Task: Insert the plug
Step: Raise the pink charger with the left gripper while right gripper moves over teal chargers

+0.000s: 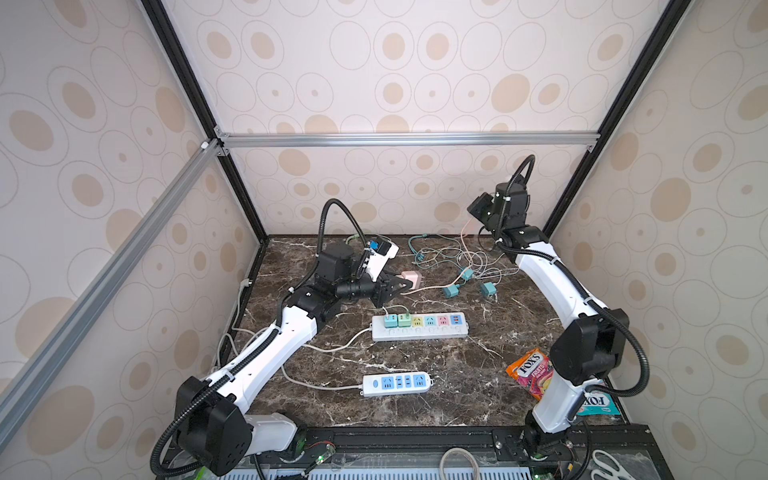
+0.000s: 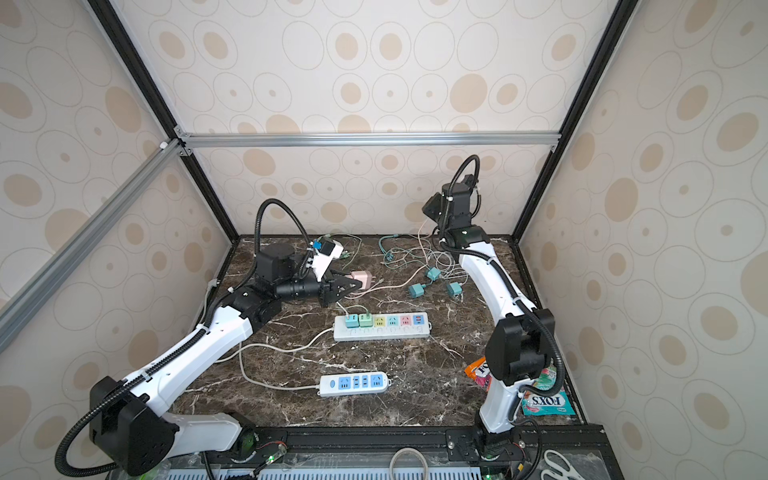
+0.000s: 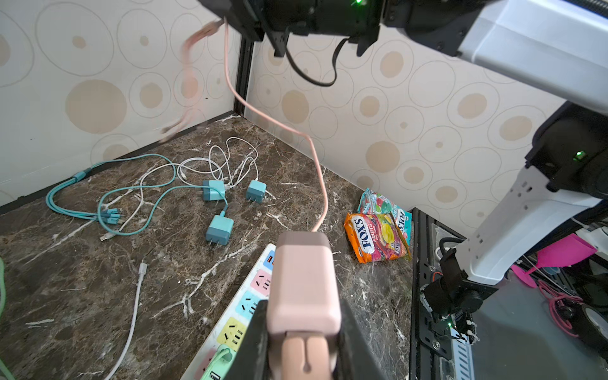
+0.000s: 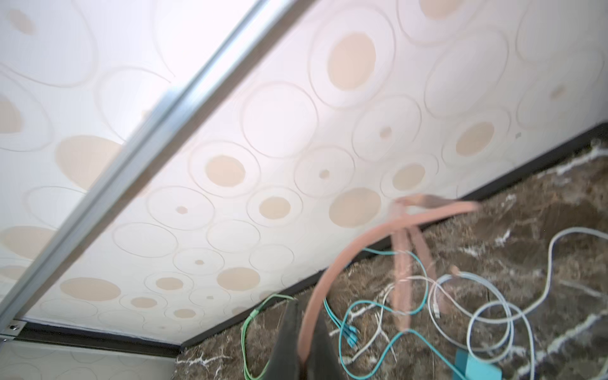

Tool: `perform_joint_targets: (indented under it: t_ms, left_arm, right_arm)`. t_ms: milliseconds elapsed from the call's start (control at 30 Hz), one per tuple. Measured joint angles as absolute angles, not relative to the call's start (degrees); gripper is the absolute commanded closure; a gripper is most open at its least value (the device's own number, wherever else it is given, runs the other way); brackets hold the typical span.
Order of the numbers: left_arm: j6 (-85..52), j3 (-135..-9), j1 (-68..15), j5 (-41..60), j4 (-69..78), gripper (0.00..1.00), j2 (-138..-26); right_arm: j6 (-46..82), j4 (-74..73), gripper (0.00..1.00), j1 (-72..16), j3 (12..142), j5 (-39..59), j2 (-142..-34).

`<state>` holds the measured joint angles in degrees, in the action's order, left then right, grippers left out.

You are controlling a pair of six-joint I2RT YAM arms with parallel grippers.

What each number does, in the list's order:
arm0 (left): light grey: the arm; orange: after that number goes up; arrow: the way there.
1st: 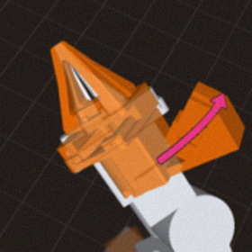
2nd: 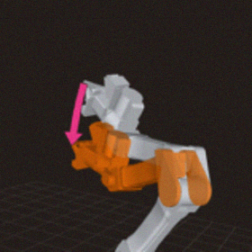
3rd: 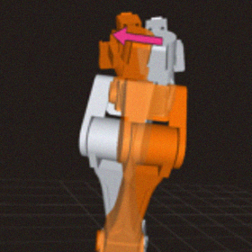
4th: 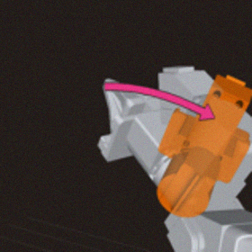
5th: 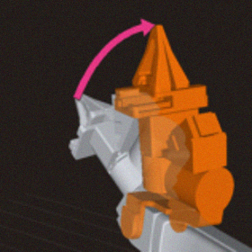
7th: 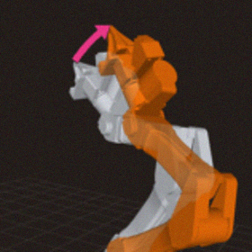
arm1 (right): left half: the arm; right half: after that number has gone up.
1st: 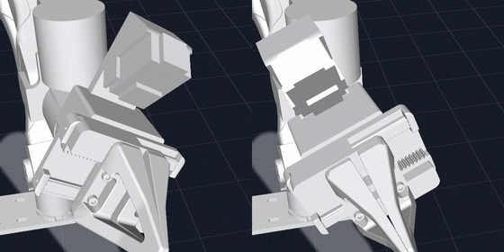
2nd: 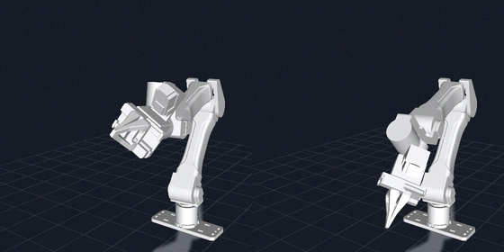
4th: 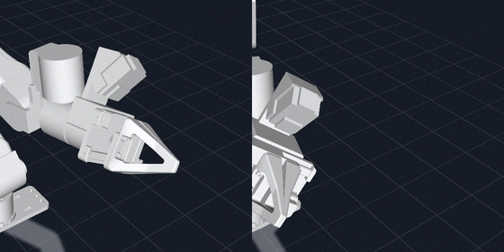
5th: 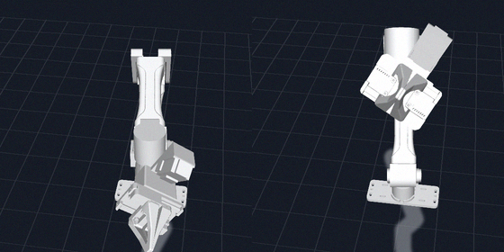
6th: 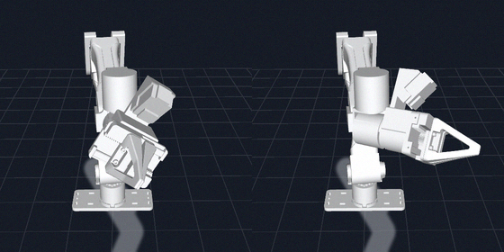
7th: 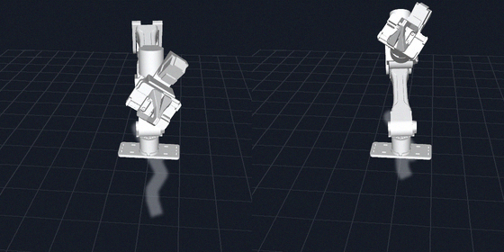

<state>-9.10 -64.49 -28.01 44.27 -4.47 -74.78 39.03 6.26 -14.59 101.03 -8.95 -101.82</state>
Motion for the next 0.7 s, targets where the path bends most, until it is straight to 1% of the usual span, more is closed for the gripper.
perform_joint_targets:
  t_ms: [200, 333, 433, 533, 600, 700]
  left_arm:
    - [-10.96, -64.9, -28.01, 42.22, -2.44, 1.0, -74.78]
    - [-12.14, -66.74, -28.01, 37.08, -1.76, 1.0, -74.81]
    - [-13.52, -68.62, -27.94, 29.98, -0.47, 1.0, -74.87]
    - [-15.25, -71.29, -27.4, 20.6, 0.78, 1.0, -75.57]
    - [-15.99, -73.58, -26.35, 13.41, 1.48, 1.0, -76.31]
    - [-16.8, -76.64, -22.0, 2.9, 3.46, 1.0, -77.1]
  right_arm:
    - [28.99, 4.6, 1.0, -19.18, 101.97, -8.56, -101.45]
    - [25.69, 4.93, 1.0, -21.98, 106.28, -7.05, -103.79]
    - [24.77, 5.04, 1.0, -23.53, 110.3, -6.26, -106.52]
    - [25.21, 4.69, 1.0, -24.93, 115.44, -4.95, -111.0]
    - [25.85, 5.17, 1.0, -26.2, 121.1, -3.73, -115.68]
    - [26.55, 6.72, 1.0, -28.86, 132.7, -1.89, -124.75]
